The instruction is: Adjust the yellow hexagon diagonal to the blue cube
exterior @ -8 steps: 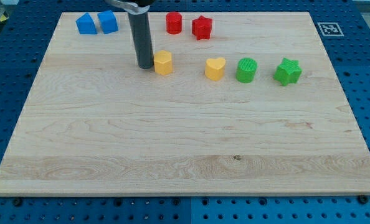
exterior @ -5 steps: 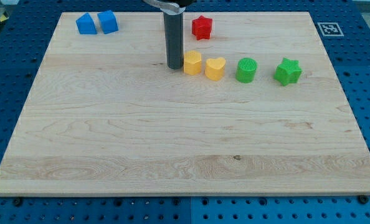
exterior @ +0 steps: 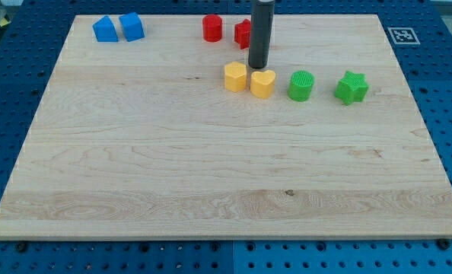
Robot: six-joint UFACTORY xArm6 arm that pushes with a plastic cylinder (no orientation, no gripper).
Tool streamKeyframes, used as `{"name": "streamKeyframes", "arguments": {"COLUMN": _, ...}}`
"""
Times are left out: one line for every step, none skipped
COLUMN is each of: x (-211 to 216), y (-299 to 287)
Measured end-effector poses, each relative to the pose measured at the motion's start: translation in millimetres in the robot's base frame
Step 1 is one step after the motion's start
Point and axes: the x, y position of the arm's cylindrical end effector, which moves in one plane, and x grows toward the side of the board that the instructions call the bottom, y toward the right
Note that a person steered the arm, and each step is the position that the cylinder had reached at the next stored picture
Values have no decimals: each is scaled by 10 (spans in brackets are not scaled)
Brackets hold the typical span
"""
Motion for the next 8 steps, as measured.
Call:
{"name": "streamKeyframes", "arguments": {"x": 62, "y": -32}}
{"name": "streamKeyframes", "arguments": {"x": 188, "y": -47}}
{"name": "streamKeyframes", "arguments": {"x": 223, "y": -112}}
{"name": "streamKeyframes", "arguments": {"x": 212, "y": -124}}
{"name": "streamKeyframes", "arguments": {"x": 113, "y": -124}}
{"name": "streamKeyframes", "arguments": {"x": 29, "y": -124}}
{"name": "streamKeyframes", "arguments": {"x": 29, "y": -124}}
{"name": "streamKeyframes", "arguments": {"x": 68, "y": -124}}
